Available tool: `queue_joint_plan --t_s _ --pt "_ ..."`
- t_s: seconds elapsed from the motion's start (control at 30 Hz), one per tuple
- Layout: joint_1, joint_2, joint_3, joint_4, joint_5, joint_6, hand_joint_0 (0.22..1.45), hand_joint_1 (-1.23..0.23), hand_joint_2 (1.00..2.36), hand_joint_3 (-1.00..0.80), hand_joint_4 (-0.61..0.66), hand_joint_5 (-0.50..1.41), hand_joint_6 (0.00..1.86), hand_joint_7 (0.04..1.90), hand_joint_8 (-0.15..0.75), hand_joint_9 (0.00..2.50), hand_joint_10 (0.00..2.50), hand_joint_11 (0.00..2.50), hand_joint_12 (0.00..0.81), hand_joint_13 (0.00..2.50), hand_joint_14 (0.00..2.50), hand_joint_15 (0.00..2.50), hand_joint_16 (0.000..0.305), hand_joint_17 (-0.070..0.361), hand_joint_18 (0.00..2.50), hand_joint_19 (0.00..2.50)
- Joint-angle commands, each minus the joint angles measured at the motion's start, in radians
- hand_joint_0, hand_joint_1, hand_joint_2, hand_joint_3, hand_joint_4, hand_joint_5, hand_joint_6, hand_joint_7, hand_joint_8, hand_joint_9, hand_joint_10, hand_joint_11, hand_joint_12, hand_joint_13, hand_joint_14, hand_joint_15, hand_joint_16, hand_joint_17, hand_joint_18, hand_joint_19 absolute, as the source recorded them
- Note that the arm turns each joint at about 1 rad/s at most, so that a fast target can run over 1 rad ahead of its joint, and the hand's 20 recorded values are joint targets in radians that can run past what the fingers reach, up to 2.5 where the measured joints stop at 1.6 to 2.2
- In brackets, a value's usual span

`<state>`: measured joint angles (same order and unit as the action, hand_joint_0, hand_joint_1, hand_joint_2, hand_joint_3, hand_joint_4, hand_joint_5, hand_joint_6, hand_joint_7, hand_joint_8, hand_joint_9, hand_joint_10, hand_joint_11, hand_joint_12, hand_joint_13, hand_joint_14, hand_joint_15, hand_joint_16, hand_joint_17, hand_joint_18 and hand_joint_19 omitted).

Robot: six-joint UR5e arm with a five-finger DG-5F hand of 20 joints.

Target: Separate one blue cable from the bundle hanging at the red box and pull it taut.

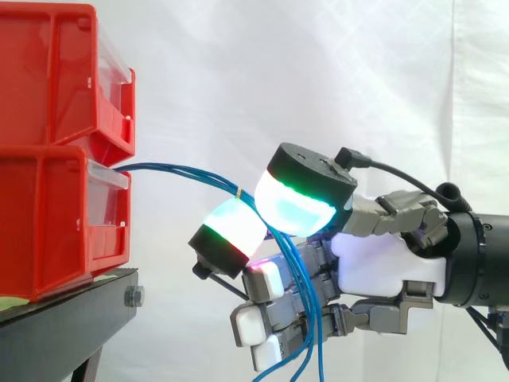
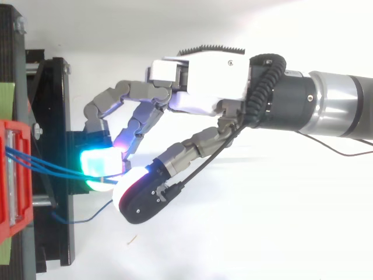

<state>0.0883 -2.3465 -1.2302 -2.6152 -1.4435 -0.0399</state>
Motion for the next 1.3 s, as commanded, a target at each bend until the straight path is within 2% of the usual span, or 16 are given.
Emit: queue_joint_plan --t_s 0.0,0.17,0.3,0.43,0.67,0.77,0.83,1.07,1.27 --pt "0.001 -0.001 0.000 -0.005 0.000 0.000 0.81 -0.91 1.00 -0.50 0.14 -0.20 0.90 1.18 0.346 0.98 0.03 0.86 0.342 0.98 0.02 0.48 0.041 0.093 0.93 0.34" --pt "0.001 -0.001 0.000 -0.003 0.000 0.000 0.81 -0.91 1.00 -0.50 0.16 -0.19 0.90 1.18 0.346 1.01 0.02 0.87 0.335 0.99 0.02 0.49 0.041 0.092 0.94 0.35" --pt "0.001 -0.001 0.000 -0.005 0.000 0.000 0.72 -0.88 1.00 -0.50 0.16 -0.19 0.90 1.21 0.352 1.04 0.02 0.88 0.339 1.00 0.02 0.49 0.040 0.090 0.97 0.35" --pt "0.001 -0.001 0.000 -0.006 0.000 0.000 0.62 -0.80 1.00 -0.50 0.16 -0.18 0.88 1.18 0.353 1.04 0.03 0.88 0.342 1.01 0.02 0.51 0.040 0.090 0.97 0.38" --pt "0.001 -0.001 0.000 -0.006 0.000 0.000 0.64 -0.74 1.00 -0.50 0.17 -0.18 0.85 1.18 0.350 1.03 0.02 0.82 0.340 1.01 0.02 0.50 0.040 0.090 0.98 0.39" --pt "0.001 -0.001 0.000 -0.005 0.000 0.000 0.64 -0.64 1.00 -0.50 0.18 -0.18 0.83 1.18 0.346 1.02 0.02 0.80 0.345 1.01 0.02 0.51 0.040 0.090 0.98 0.42" --pt "0.002 0.001 0.000 -0.006 0.000 0.000 0.64 -0.62 1.00 -0.50 0.18 -0.18 0.80 1.16 0.343 1.01 0.02 0.79 0.352 1.01 0.02 0.52 0.041 0.091 0.98 0.44" --pt "0.002 -0.001 0.000 -0.005 0.000 0.000 0.64 -0.65 1.00 -0.49 0.18 -0.17 0.77 1.20 0.344 1.00 0.02 0.78 0.353 1.01 0.02 0.52 0.041 0.093 0.98 0.46" --pt "0.004 -0.001 0.000 -0.008 0.000 0.000 0.65 -0.75 1.00 -0.44 0.17 -0.18 0.78 1.21 0.345 0.97 0.02 0.78 0.356 1.00 0.02 0.52 0.042 0.094 0.98 0.45"
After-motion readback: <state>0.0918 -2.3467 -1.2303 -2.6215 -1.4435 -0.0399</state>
